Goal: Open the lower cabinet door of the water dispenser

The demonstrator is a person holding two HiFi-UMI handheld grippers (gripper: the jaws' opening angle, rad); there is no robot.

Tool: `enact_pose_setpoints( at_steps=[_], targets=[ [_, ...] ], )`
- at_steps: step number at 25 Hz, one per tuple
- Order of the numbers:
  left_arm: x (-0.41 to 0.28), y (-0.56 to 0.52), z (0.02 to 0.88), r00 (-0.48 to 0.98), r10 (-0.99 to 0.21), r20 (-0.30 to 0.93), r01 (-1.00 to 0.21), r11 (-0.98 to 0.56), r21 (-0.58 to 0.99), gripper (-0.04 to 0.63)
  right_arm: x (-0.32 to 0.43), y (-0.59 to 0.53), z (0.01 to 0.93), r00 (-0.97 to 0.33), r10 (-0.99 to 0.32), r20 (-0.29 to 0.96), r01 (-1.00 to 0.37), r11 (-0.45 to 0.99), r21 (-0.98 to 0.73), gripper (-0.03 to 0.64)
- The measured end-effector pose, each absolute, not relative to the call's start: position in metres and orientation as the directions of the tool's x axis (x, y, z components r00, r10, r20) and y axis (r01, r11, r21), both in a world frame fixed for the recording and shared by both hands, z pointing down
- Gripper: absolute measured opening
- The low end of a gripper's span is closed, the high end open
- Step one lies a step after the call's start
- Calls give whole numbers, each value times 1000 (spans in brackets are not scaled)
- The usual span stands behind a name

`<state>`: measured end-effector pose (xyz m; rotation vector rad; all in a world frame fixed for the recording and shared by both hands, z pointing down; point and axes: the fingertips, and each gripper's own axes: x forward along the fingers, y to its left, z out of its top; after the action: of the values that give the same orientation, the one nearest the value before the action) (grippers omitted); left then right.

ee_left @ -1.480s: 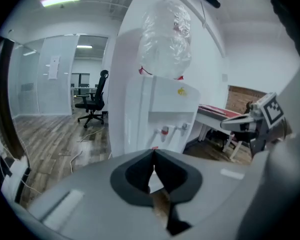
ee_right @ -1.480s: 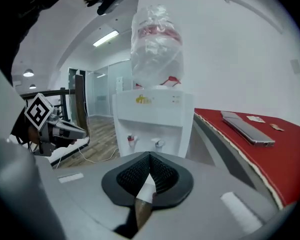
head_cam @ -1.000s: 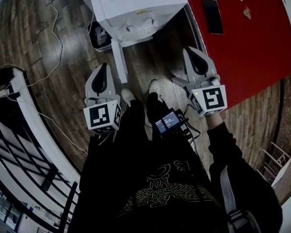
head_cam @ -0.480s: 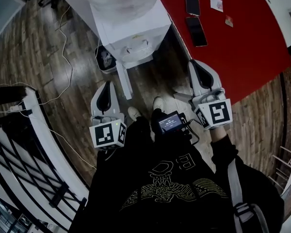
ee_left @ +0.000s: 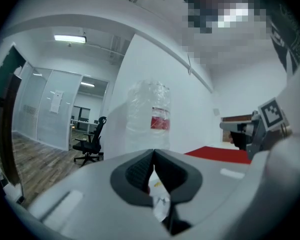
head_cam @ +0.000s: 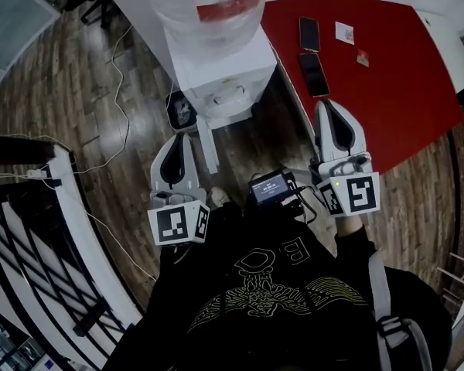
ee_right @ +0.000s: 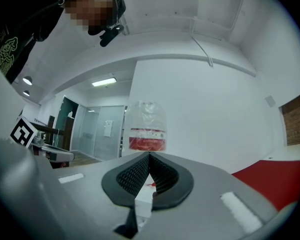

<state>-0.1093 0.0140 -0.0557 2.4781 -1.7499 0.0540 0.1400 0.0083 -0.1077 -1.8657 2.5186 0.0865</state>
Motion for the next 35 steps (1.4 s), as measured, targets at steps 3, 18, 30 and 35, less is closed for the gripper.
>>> enact_pose_setpoints(
  at_steps=[3, 18, 30, 35],
  targets=[
    [-110, 14, -66, 321, -945, 67, -945, -316, 81, 8, 133, 9, -124, -297, -951, -81, -954, 293, 59, 0],
    [-97, 7, -103, 344, -939, -9, -938, -344, 32, 8, 101, 9, -130, -288, -955, -69, -957, 285, 51, -2],
    [-101, 0, -94, 332, -943, 13, -942, -331, 59, 8, 90, 12, -115, -330, -943, -38, -944, 329, 23, -2],
    [-95, 0, -93, 339, -941, 14, -940, -338, 42, 8, 93, 11, -112, -326, -945, -31, -945, 326, 9, -2]
  ],
)
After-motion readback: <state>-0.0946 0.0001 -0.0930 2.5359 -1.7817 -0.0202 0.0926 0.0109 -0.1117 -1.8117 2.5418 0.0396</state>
